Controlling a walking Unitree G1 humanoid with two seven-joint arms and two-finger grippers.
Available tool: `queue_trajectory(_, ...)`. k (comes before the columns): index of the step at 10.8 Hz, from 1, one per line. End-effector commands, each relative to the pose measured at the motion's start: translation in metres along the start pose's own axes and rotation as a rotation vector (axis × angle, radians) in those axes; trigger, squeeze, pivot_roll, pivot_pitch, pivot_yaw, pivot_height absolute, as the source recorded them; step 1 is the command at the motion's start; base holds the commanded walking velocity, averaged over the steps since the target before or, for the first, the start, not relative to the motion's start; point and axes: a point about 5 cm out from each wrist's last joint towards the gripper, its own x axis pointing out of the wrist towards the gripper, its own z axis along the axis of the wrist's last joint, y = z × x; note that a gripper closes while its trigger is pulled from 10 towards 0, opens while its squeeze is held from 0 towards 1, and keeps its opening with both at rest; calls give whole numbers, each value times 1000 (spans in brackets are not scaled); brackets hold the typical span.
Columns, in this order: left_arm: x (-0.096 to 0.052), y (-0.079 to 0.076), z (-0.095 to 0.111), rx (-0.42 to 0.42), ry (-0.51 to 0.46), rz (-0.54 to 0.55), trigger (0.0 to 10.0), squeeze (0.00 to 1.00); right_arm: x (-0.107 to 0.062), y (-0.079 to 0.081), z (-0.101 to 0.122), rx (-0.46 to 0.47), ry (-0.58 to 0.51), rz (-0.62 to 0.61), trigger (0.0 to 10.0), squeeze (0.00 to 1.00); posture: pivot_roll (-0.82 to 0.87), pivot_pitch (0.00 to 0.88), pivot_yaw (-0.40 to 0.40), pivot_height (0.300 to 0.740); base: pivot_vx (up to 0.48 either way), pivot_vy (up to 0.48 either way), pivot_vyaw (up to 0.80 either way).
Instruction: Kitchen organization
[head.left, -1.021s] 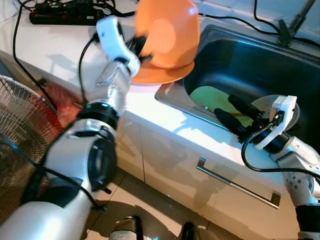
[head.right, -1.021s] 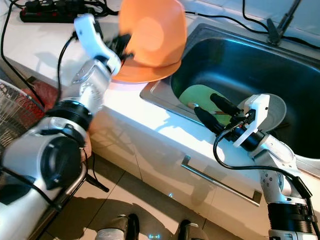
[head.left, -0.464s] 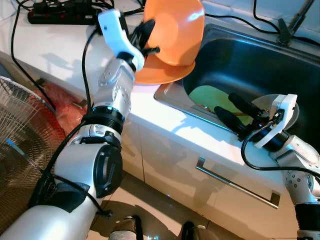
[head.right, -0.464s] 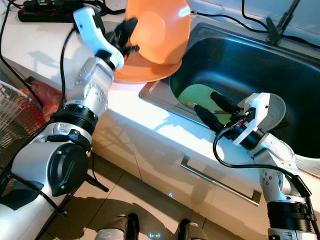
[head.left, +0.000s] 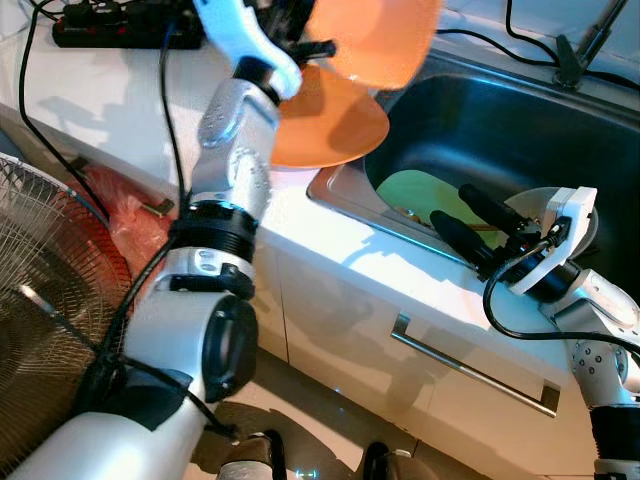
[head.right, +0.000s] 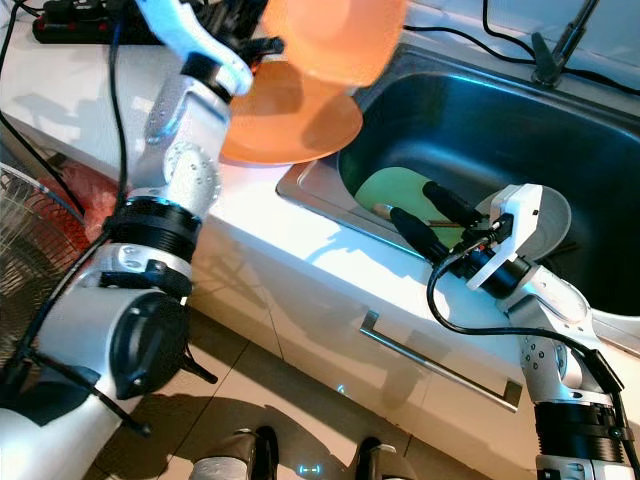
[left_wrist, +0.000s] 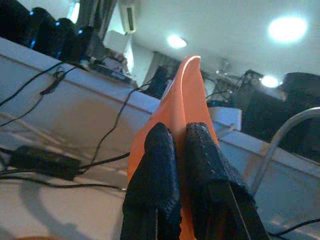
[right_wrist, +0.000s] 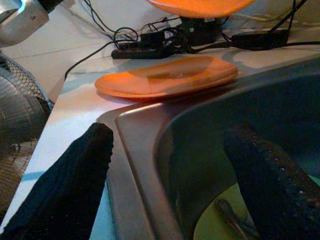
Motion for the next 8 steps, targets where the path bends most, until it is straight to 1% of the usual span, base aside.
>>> queue_trajectory(1, 7, -17, 0, 36, 9, -80, 10000, 0, -2, -2, 0, -12, 3, -20, 10000, 0, 9, 167, 3, 740, 0, 0, 0)
queue_trajectory(2, 7, -29, -13, 43, 53, -127, 10000, 0, -5, -4, 1, -21, 5, -31, 10000, 0, 1, 163, 7, 740, 0, 0, 0)
queue_trajectory(4, 6, -47, -28, 37, 98, -194, 10000, 0, -12, -10, 4, -48, 14, -71, 10000, 0, -9, 157, 13, 740, 0, 0, 0)
queue_trajectory(5, 5, -52, -36, 26, 126, -205, 10000, 0, -16, -14, 7, -68, 20, -99, 10000, 0, -15, 154, 17, 740, 0, 0, 0)
queue_trajectory(8, 1, -57, -48, 15, 169, -215, 10000, 0, -29, -23, 20, -124, 27, -152, 10000, 0, -30, 149, 20, 740, 0, 0, 0)
